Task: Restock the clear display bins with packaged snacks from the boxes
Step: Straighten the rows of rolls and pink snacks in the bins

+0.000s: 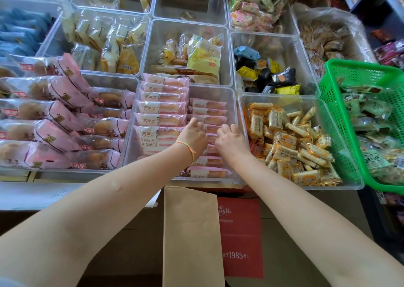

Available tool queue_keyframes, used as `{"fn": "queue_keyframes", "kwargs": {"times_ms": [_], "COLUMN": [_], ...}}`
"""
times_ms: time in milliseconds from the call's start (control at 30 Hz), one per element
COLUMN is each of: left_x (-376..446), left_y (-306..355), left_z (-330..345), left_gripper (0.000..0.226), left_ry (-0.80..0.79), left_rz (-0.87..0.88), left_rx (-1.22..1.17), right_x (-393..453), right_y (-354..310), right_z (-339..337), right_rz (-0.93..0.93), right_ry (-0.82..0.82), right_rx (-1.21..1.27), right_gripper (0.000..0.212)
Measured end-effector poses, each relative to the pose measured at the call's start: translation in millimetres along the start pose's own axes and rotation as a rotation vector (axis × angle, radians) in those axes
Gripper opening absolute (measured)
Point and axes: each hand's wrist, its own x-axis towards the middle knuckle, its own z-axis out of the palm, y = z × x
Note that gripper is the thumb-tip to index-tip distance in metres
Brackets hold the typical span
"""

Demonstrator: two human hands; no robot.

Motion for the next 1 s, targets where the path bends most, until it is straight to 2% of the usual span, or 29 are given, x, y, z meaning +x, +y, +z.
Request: {"fn": "queue_keyframes", "kwargs": {"times_ms": [200,367,467,500,567,667,733,767,1000], "left_x": [4,5,4,2,-3,-12,-19,-21,-28], "left_y": [0,-1,2,1,-4,-17,-26,-28,-34], "left_z": [-9,-8,-7,-6,1,21,37,44,67], "left_gripper": [0.028,0.032,0.032,0.032,0.033,0.045,0.062,0.068,0.073], "left_ry": [-0.042,0.004,-0.057,-0.032,0.124,0.398,0.396,0.375,0.402], "left_rz": [0.002,-0.020,0.055,0.054,-0.032,-0.275,-0.372,-0.367,-0.261], "left_rx": [0.017,-0.029,-0.001,-0.011,-0.085,-0.264,-0.443,-0.512,-0.672], "right_x": [14,23,25,28,38,61,79,85,85], "right_y": [1,5,5,7,10,10,9,8,1], "right_z": [-18,-16,-6,-4,1,7,10,12,22], "right_rz": [0.017,0.017,-0.037,-0.026,0.043,0.133,0.150,0.160,0.140], "right_ry": [-0.117,0.006,-0.048,-0.034,0.068,0.126,0.079,0.060,-0.037], "right_rx": [-0.020,0.064,0.113,0.148,0.281,0.612,0.732,0.748,0.703], "right_gripper": [0.034,0.036,0.034,0.033,0.035,0.053,0.058,0.060,0.063]}}
